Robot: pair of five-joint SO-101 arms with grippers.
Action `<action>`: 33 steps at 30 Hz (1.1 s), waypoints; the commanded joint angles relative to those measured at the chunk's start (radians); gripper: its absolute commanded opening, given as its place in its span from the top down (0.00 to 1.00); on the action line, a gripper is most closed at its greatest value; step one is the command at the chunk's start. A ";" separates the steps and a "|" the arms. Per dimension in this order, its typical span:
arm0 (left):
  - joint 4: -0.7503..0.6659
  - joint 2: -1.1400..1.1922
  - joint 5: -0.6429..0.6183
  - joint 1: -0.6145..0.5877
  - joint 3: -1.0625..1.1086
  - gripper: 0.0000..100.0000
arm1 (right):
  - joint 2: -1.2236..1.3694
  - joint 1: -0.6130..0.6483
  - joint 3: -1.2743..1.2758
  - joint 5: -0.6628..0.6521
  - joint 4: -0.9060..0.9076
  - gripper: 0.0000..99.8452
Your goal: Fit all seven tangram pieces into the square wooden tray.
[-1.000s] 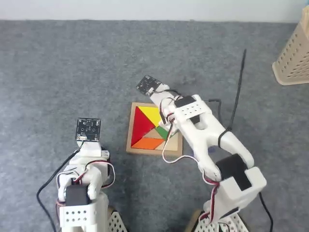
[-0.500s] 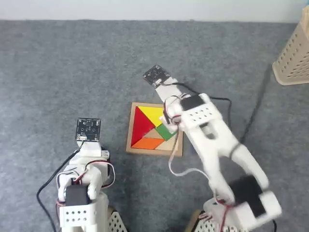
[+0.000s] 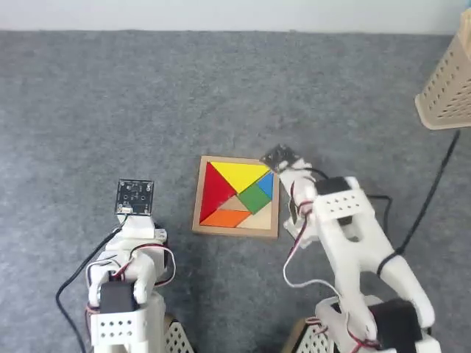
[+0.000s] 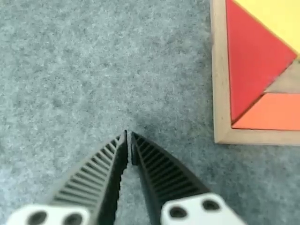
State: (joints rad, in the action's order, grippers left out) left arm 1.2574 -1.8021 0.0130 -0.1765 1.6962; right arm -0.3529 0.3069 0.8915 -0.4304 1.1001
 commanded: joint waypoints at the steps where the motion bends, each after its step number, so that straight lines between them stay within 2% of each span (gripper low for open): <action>1: 0.005 -0.017 -0.009 -0.003 -0.012 0.99 | -0.085 0.048 0.044 -0.031 -0.059 0.82; 5: 0.005 -0.017 -0.009 -0.003 -0.012 0.99 | -0.094 0.110 0.058 -0.011 -0.085 0.81; 9: 0.005 -0.017 -0.009 -0.003 -0.012 0.99 | -0.094 0.127 0.060 -0.015 -0.107 0.76; 20: 0.005 -0.017 -0.009 -0.003 -0.012 0.99 | -0.088 0.127 0.124 -0.038 -0.163 0.78; 25: 0.005 -0.017 -0.009 -0.003 -0.012 0.99 | 0.024 0.122 0.114 -0.044 -0.226 0.78; 33: 0.005 -0.017 -0.009 -0.003 -0.012 0.99 | 0.160 0.053 0.000 -0.037 -0.197 0.78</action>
State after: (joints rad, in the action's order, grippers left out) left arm 1.2574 -1.8021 0.0130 -0.1765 1.6962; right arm -0.2041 0.3943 0.9360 -0.4626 0.8915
